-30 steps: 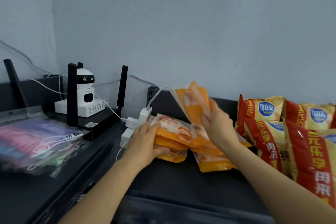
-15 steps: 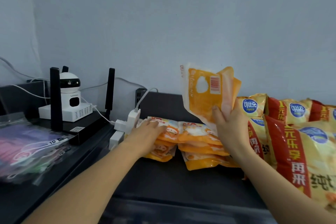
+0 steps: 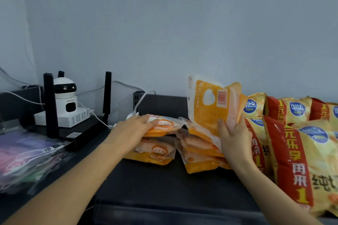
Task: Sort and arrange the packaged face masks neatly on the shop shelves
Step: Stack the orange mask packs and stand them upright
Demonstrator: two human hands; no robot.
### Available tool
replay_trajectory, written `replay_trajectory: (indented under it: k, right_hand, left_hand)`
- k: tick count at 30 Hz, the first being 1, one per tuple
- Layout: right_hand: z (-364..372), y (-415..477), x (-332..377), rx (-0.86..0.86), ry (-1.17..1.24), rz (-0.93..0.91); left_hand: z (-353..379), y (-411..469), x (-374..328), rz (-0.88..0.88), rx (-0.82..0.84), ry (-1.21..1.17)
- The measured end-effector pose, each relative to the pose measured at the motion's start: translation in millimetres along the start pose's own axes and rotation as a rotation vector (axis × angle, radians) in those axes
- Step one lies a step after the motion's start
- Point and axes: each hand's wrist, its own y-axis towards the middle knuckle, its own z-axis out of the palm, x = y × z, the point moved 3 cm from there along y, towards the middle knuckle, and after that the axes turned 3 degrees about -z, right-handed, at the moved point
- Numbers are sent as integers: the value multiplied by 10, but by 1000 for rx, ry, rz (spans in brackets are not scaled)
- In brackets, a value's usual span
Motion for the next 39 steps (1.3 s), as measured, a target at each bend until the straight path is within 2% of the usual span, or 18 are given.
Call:
replay_trajectory:
  k: [4, 8, 11, 14, 18, 21, 22, 24, 26, 27, 30, 39]
  right_hand:
    - [-2, -26, -14, 2, -12, -5]
    - [-3, -49, -82, -7, -11, 31]
    - [3, -65, -89, -19, -22, 46]
    - [9, -95, -55, -22, 0, 36]
    - [0, -104, -37, -18, 26, 46]
    - [-80, -67, -20, -60, 27, 49]
    - [-110, -57, 3, -78, 31, 47]
    - [-152, -43, 64, -100, 38, 31]
    - [-172, -47, 118, -107, 26, 15]
    - [-176, -53, 135, -107, 18, 8]
    - [-170, -79, 130, -92, -4, 11]
    - [-44, -146, 202, -25, -39, -13]
  left_hand:
    - [3, -104, 73, -49, -125, -146]
    - [-52, -187, 206, -258, -410, -461]
    - [-55, -188, 277, -420, -475, -649]
    - [-56, -240, 240, -444, -487, -670]
    - [-44, -314, 176, -345, -548, -538]
    - [-51, -382, 80, -107, -584, -432]
    - [-23, -382, 31, -18, -561, -322]
    - [84, -363, -48, 70, -369, -259]
    - [278, -326, -19, 35, -106, -251]
    - [368, -311, 15, 19, -47, -257]
    - [502, -291, 104, 13, -17, -333]
    - [457, -215, 217, 60, 155, -273]
